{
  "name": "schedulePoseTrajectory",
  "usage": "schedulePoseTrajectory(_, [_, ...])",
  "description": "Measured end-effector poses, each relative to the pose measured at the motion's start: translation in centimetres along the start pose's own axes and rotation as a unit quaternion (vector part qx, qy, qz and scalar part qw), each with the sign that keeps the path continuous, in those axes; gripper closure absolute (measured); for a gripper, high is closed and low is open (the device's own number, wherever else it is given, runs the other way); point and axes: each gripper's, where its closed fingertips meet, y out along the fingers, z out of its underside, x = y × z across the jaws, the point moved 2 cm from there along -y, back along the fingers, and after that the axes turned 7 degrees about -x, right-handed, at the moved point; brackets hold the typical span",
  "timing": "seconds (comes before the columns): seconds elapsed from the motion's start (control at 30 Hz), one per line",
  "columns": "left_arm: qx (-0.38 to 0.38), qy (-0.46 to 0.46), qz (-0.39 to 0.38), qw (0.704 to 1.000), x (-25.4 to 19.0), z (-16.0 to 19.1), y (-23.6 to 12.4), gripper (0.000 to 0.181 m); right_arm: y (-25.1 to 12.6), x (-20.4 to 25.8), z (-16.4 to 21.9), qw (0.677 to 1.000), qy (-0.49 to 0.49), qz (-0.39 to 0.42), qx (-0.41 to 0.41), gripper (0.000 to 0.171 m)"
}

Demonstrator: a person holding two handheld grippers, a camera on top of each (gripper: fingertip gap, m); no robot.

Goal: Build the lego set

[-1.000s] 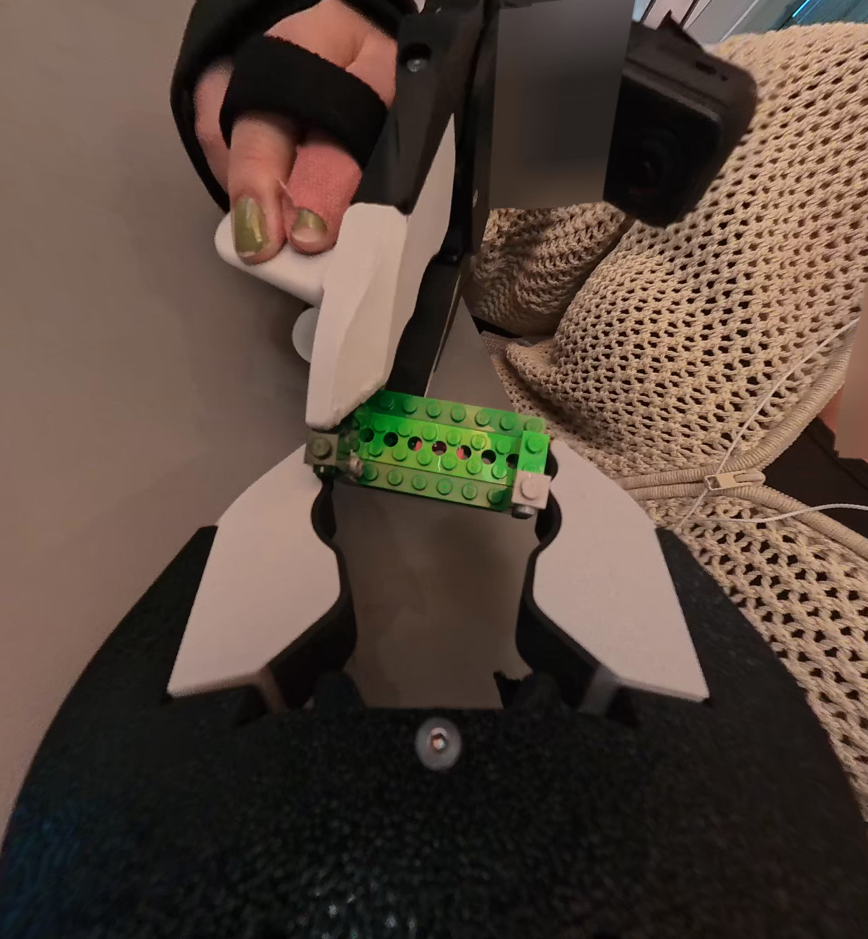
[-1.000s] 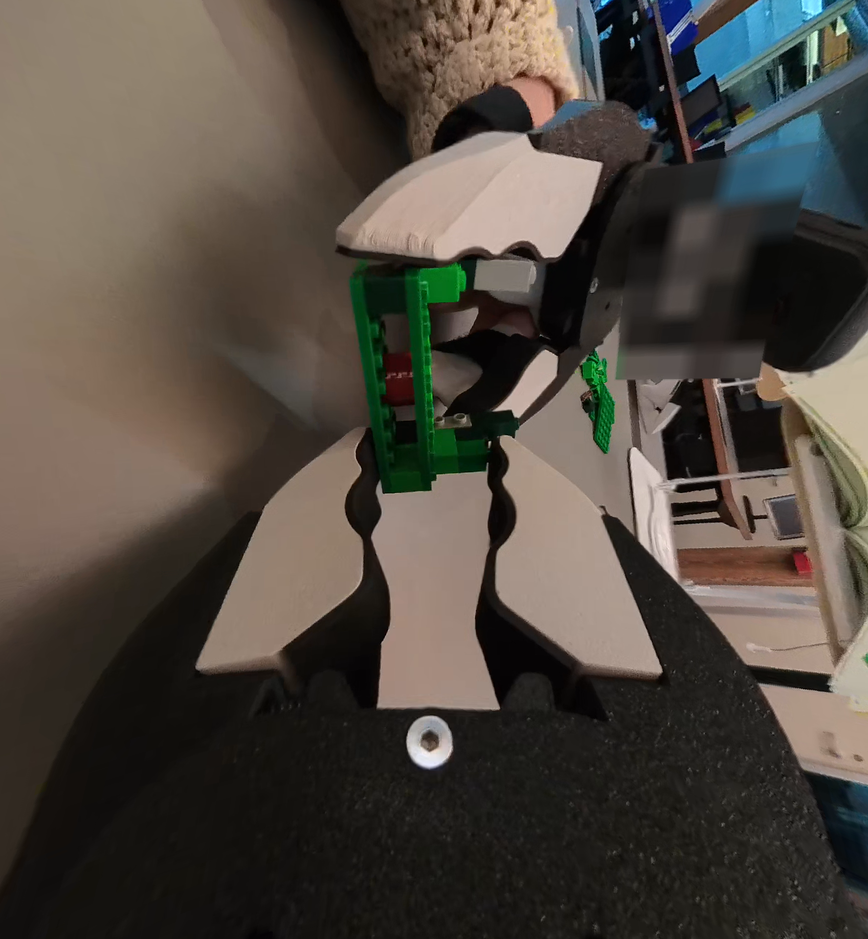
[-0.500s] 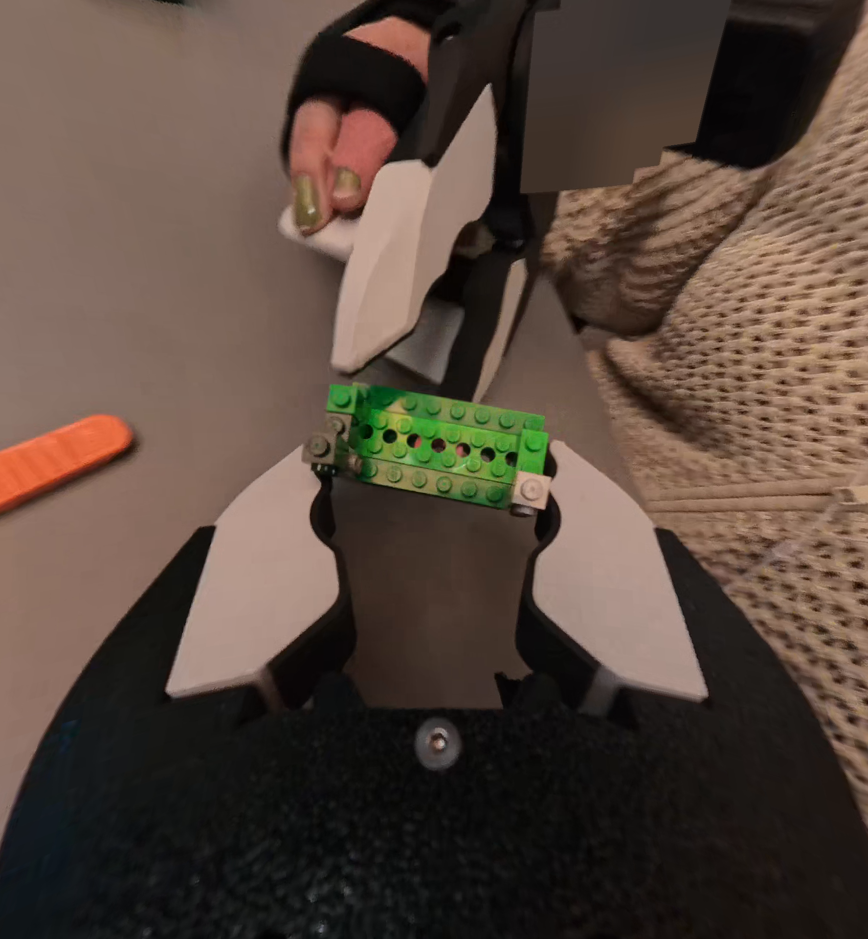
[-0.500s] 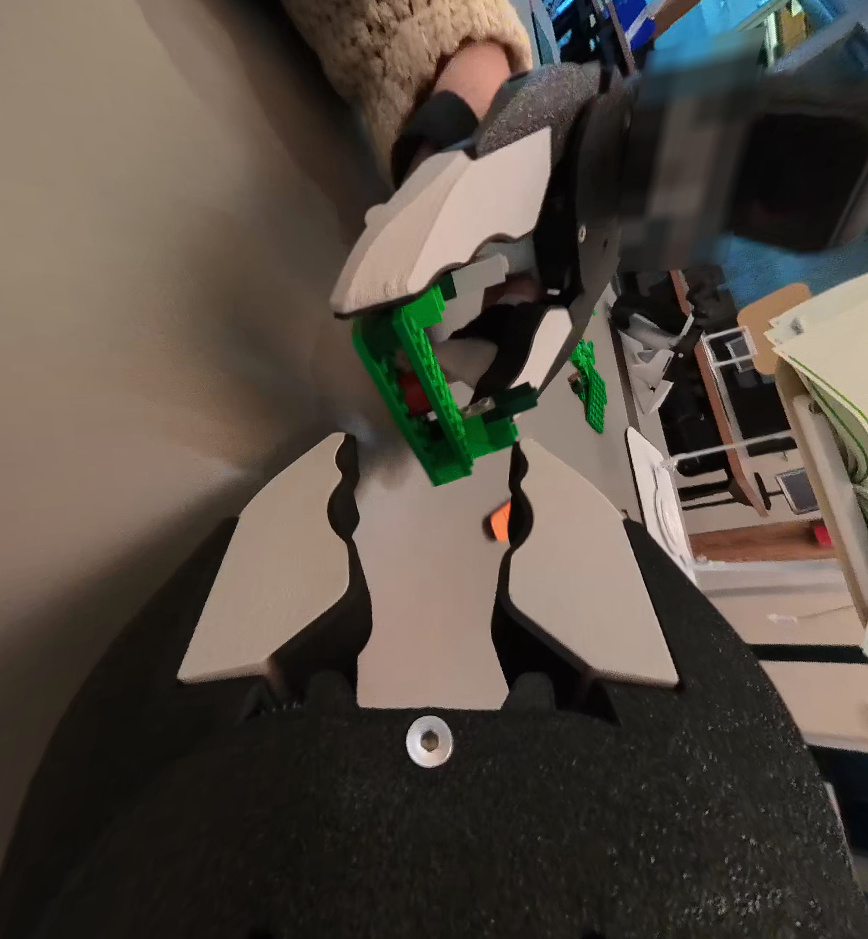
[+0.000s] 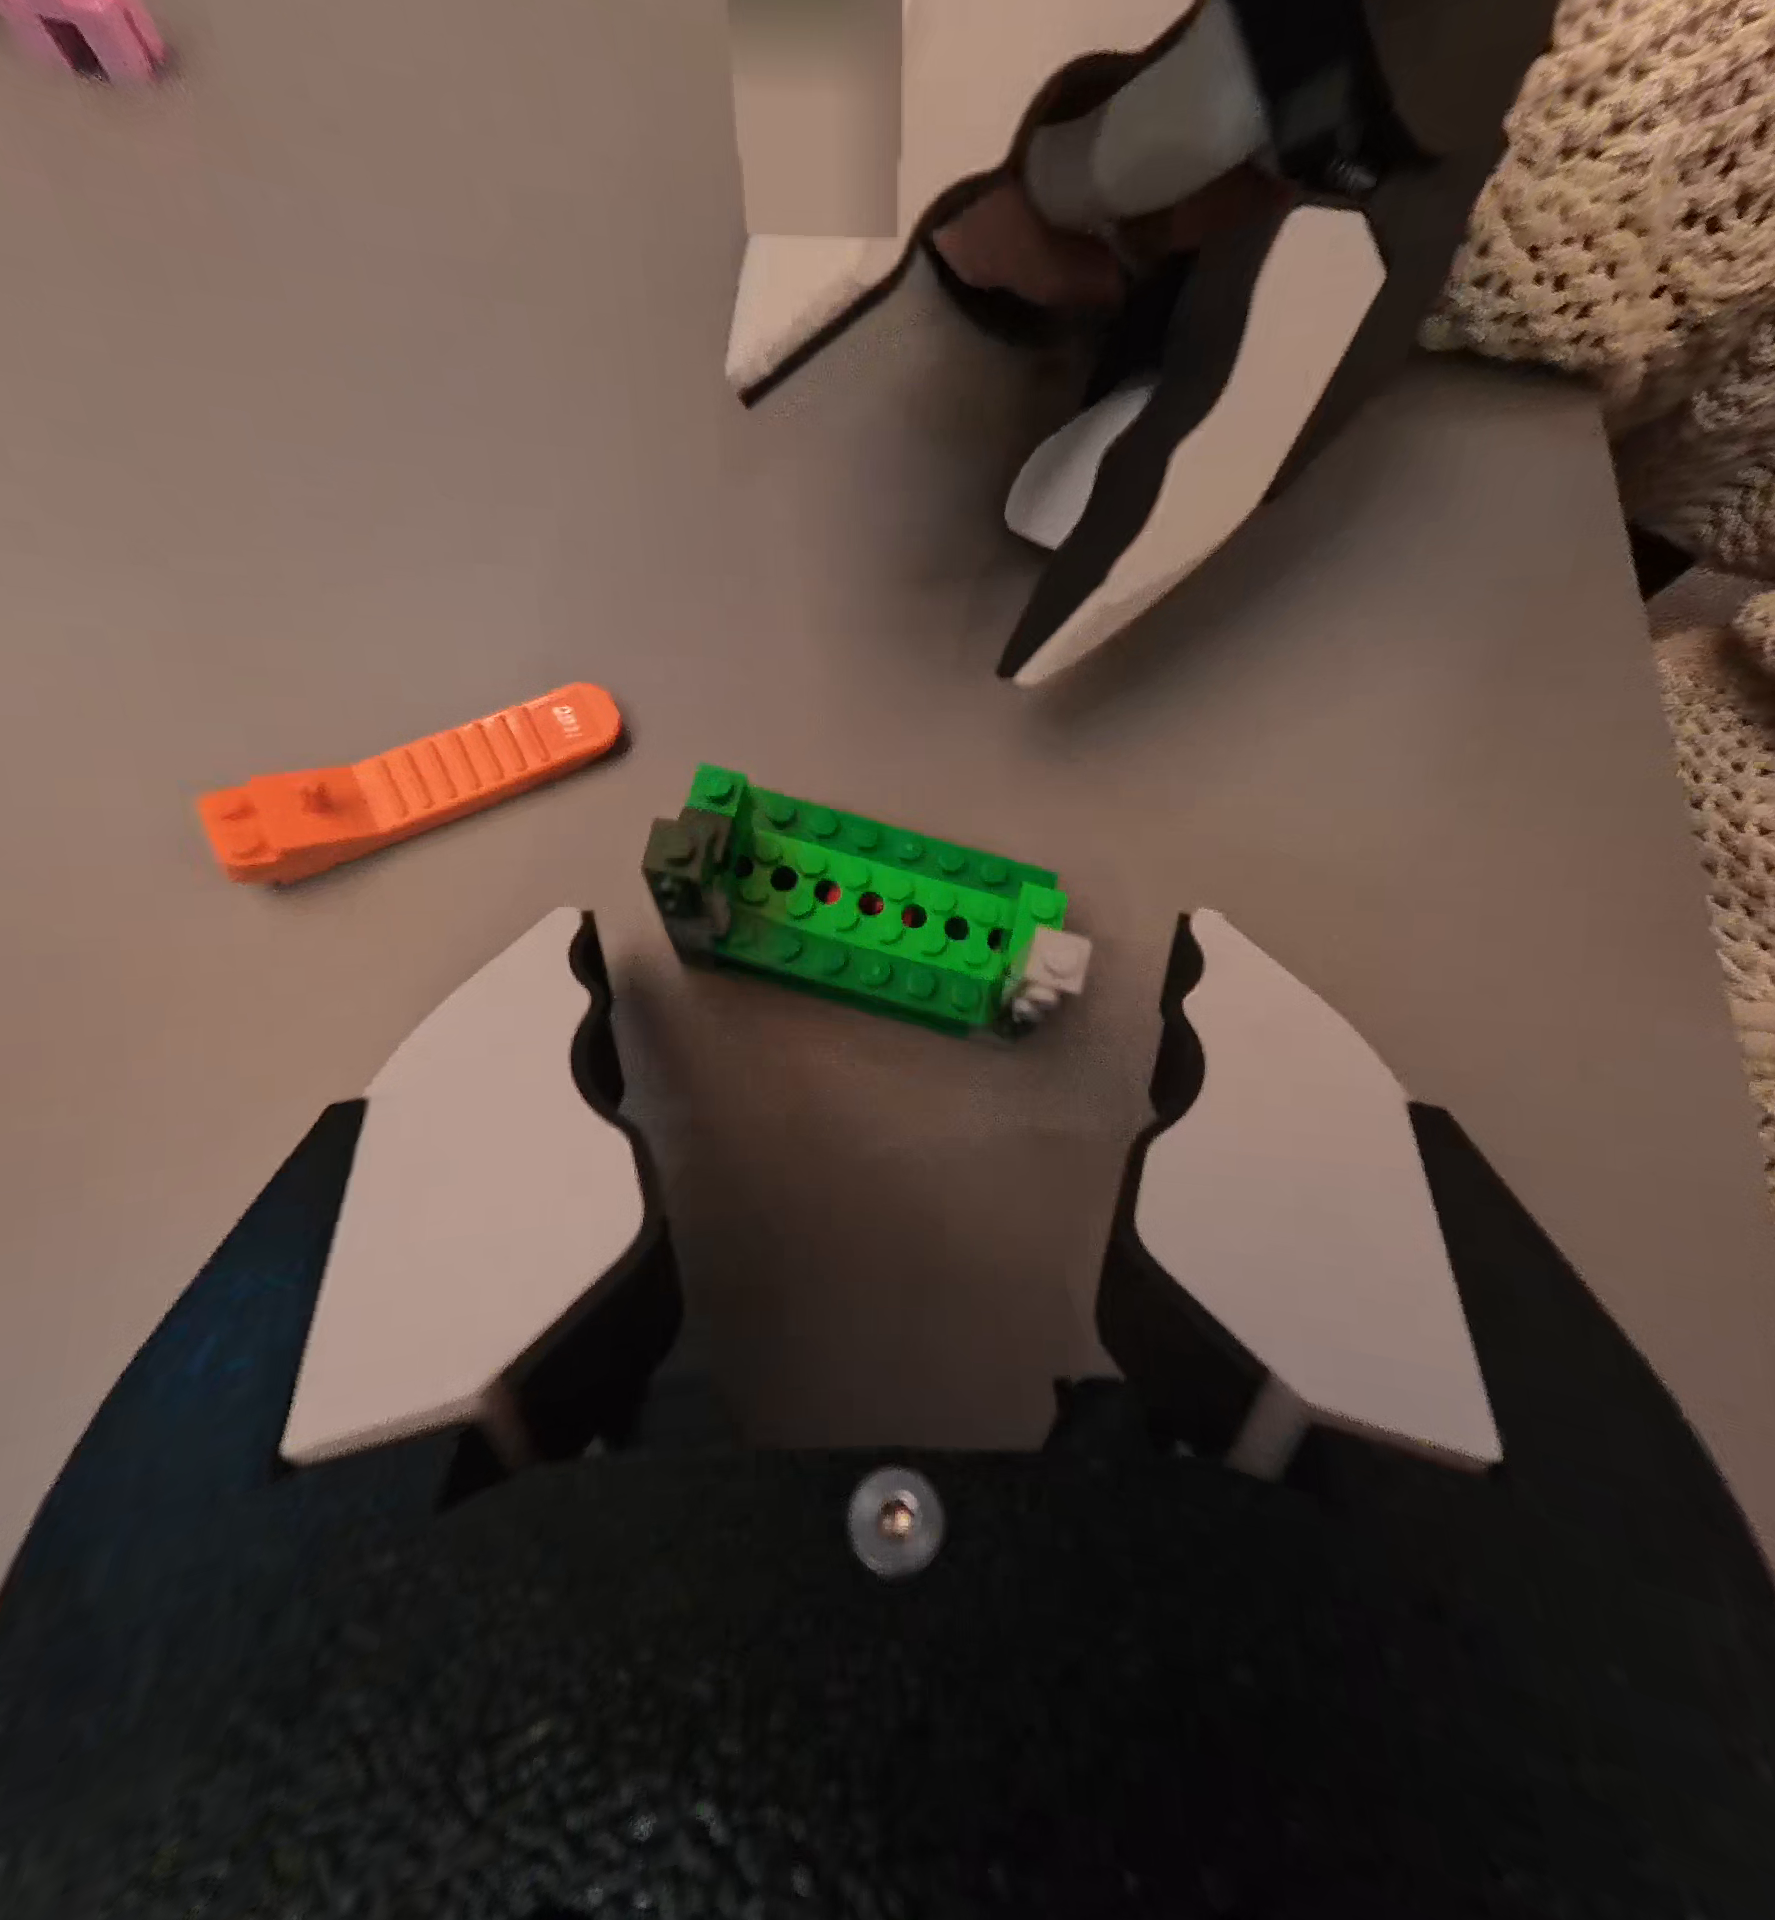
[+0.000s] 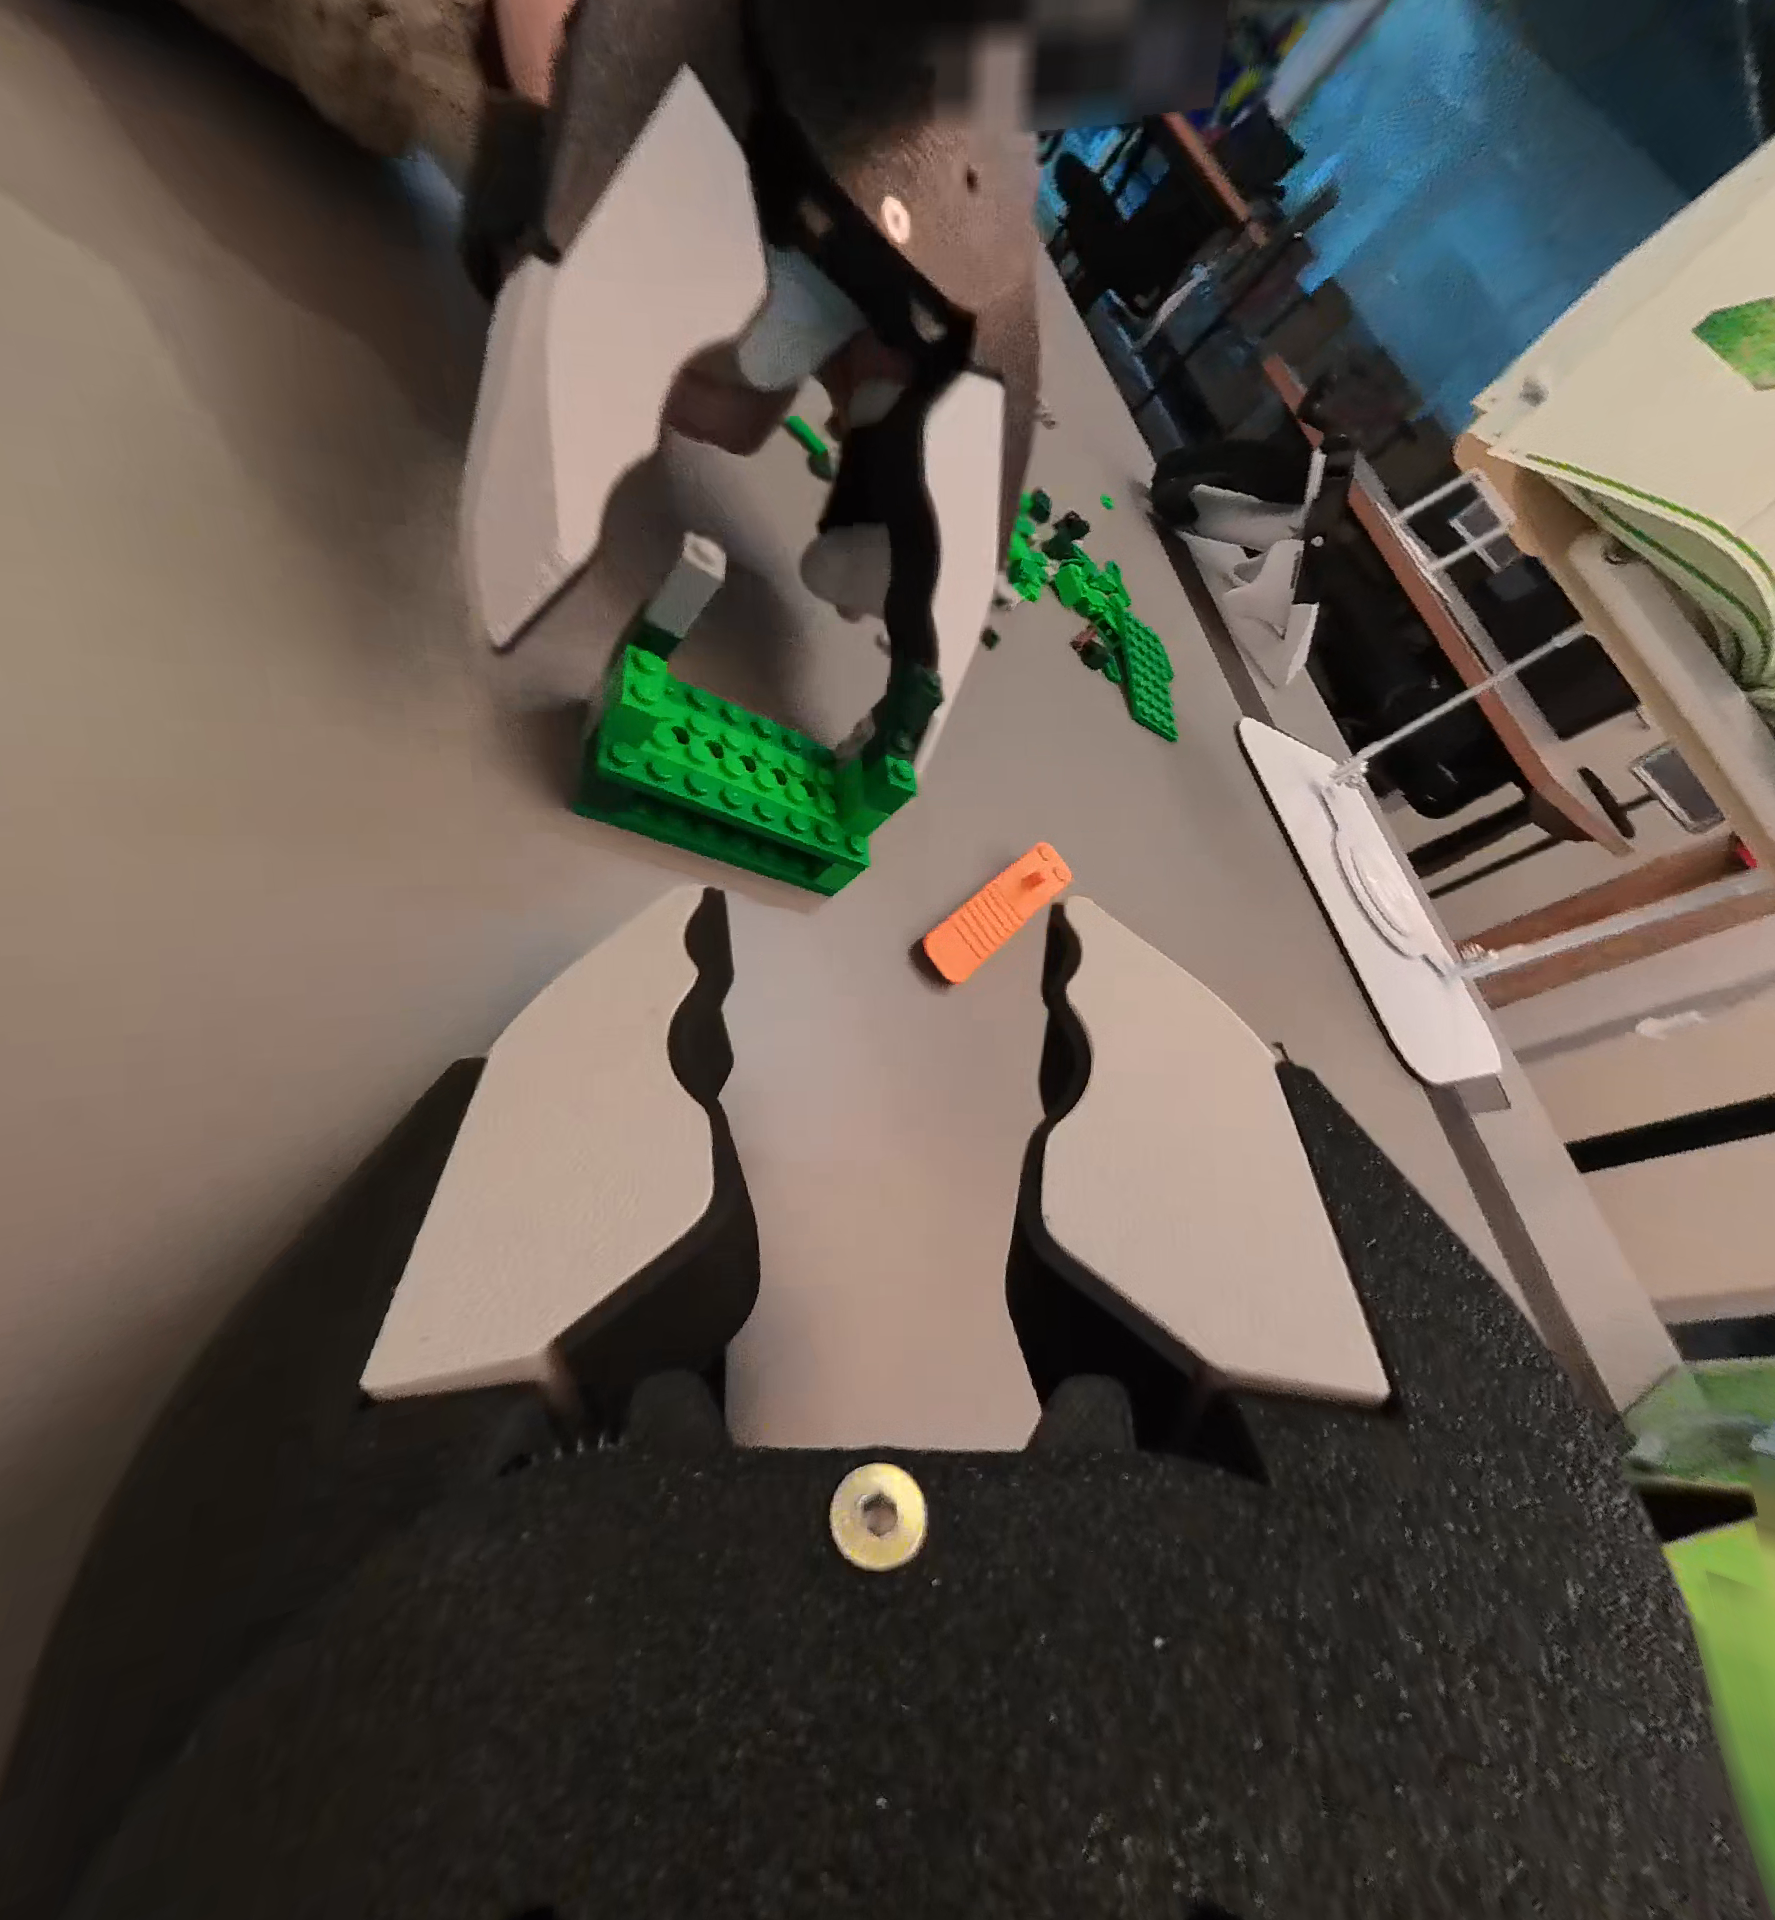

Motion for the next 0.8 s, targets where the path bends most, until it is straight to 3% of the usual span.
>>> schedulePoseTrajectory(0.23, [-0.067, 0.048, -0.103, 0.991, 3.4, 0.4, -6.8, 0.087, -0.2, -0.5, -0.5, 0.998, 0.058, 0.003, -0.023, 0.132])
schedulePoseTrajectory(0.37, [-0.147, 0.023, -0.063, 0.987, 3.2, 0.4, -8.8, 0.108, 0.9, 0.5, -2.3, 0.993, 0.104, -0.035, -0.047, 0.146])
schedulePoseTrajectory(0.4, [-0.157, 0.019, -0.048, 0.986, 3.0, 0.3, -8.7, 0.111, 1.2, 0.2, -2.4, 0.993, 0.1, -0.029, -0.047, 0.151])
schedulePoseTrajectory(0.53, [-0.155, 0.013, -0.002, 0.988, 1.5, -0.1, -6.3, 0.096, 2.6, -0.2, -1.5, 0.991, 0.115, -0.055, -0.034, 0.149])
schedulePoseTrajectory(0.7, [-0.043, 0.065, 0.001, 0.997, 0.4, 0.8, -1.7, 0.075, 4.2, -0.8, -0.8, 0.984, 0.152, -0.095, -0.016, 0.152])
schedulePoseTrajectory(0.8, [-0.028, 0.087, -0.002, 0.996, 0.3, 0.7, -0.5, 0.082, 4.7, -0.9, -0.5, 0.978, 0.168, -0.124, -0.009, 0.162])
